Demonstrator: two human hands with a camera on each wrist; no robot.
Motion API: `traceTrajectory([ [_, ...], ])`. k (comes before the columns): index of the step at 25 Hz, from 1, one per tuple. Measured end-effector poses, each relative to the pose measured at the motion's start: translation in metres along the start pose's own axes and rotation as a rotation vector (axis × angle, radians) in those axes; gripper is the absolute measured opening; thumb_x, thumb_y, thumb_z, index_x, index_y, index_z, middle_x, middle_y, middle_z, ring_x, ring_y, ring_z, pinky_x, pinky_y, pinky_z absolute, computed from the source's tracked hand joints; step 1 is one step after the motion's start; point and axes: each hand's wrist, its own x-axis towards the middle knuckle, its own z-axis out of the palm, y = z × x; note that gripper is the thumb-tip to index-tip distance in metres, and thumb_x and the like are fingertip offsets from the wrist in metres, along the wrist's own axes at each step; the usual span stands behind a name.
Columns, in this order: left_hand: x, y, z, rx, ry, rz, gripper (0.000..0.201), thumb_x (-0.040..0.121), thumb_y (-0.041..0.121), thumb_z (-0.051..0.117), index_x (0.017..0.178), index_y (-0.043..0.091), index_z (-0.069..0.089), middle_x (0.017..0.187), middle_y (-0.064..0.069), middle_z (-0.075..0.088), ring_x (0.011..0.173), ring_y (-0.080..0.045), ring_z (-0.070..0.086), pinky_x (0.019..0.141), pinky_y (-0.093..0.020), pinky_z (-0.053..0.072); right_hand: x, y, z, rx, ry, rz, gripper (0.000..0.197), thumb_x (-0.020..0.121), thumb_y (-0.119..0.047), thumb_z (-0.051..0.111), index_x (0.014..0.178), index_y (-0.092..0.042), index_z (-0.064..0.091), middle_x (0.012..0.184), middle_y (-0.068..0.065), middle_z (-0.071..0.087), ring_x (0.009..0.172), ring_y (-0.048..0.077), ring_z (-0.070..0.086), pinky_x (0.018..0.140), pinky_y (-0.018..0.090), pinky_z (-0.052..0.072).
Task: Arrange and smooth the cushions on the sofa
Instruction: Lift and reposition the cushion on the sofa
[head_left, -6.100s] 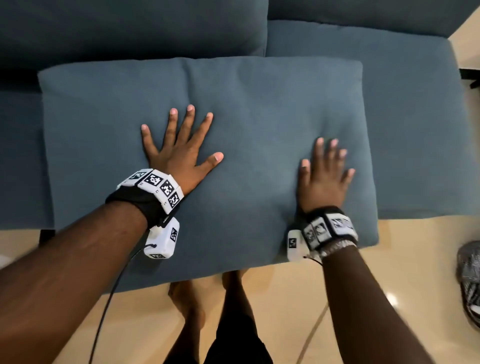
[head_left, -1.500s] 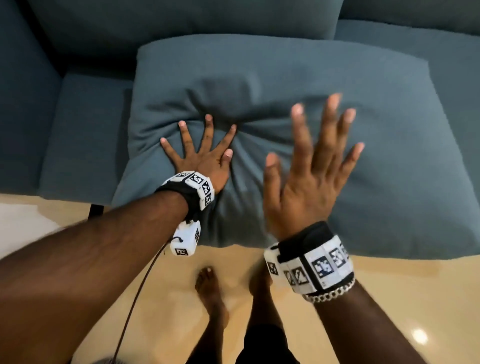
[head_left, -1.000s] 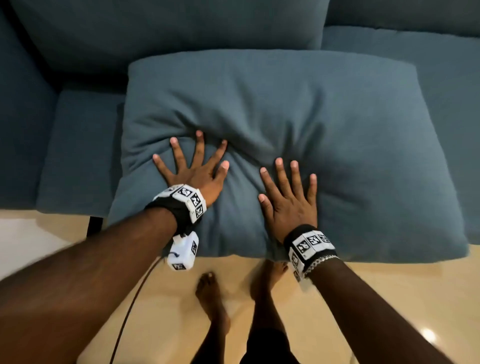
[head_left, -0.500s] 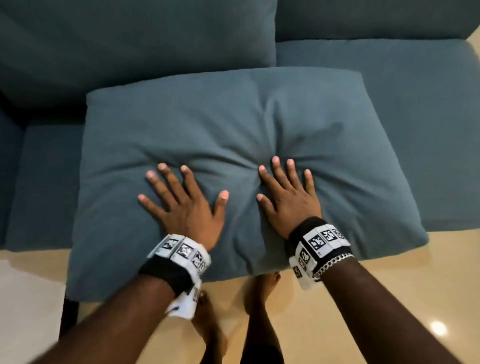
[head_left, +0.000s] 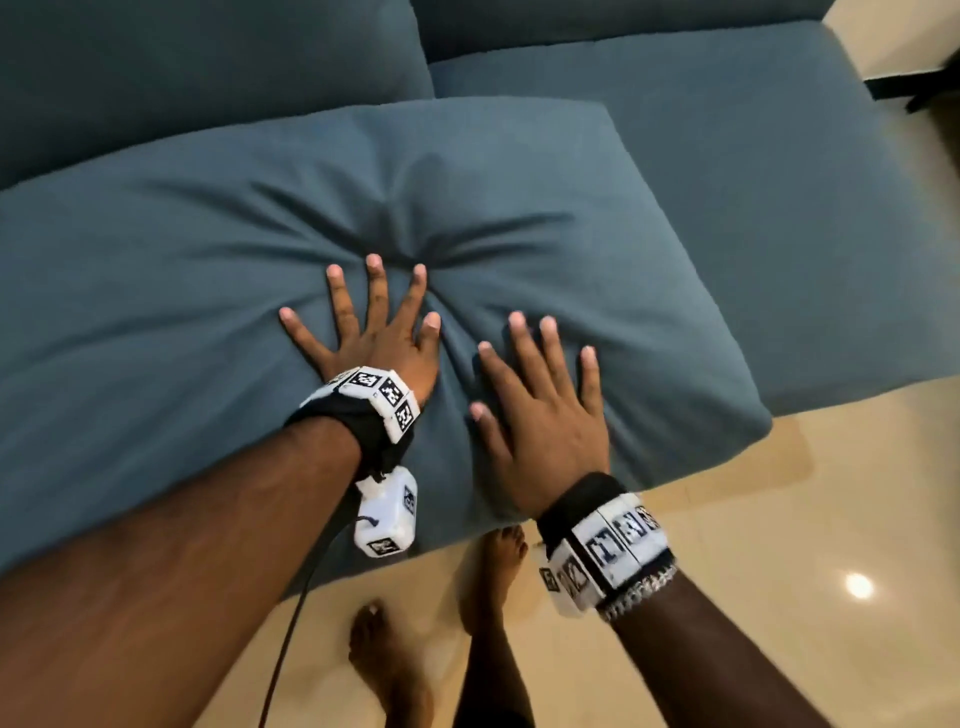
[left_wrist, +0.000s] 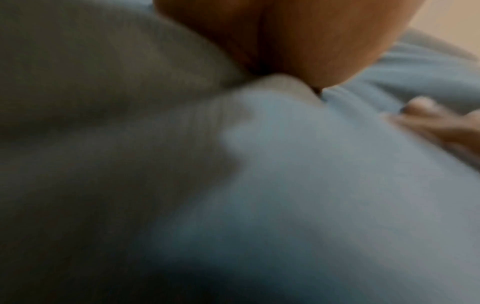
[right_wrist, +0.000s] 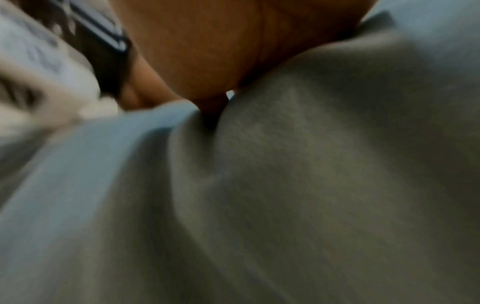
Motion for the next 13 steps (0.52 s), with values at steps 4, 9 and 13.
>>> traceTrajectory([
  [4,-0.007,-0.003,0.013,-0.002,0.072,0.016,0.058,0.102,0.062,0.011,0.155,0.058,-0.012,0.17,0.016,-0.02,0.156,-0.025,-0.026,0.109,-0.079,-0.016,0.002,0.025,-0.063,0.229,0.671,0.137,0.059,0.099,-0.036,0.054,0.153,-0.016,0.042,0.166,0.023,0.018,0.156,0.045,0.008,0.125,0.059,0.0],
  [9,-0.014,-0.003,0.028,-0.004,0.092,0.061,0.059,0.102,0.065,0.013,0.155,0.059,-0.012,0.17,0.015,-0.018,0.156,-0.025,-0.024,0.11,-0.081,-0.01,0.007,0.09,0.0,-0.045,-0.058,0.247,0.065,0.101,-0.065,0.027,0.161,-0.041,0.017,0.173,-0.003,0.004,0.16,0.027,0.001,0.123,0.066,0.011],
  [13,-0.011,-0.007,0.033,-0.008,0.152,0.073,0.06,0.103,0.063,0.016,0.156,0.057,-0.01,0.172,0.014,-0.014,0.157,-0.026,-0.02,0.111,-0.081,-0.008,0.002,0.101,-0.073,0.335,0.62,0.3,0.06,0.101,-0.035,0.052,0.154,-0.011,0.041,0.168,0.022,0.017,0.157,0.038,0.014,0.126,0.058,0.016],
])
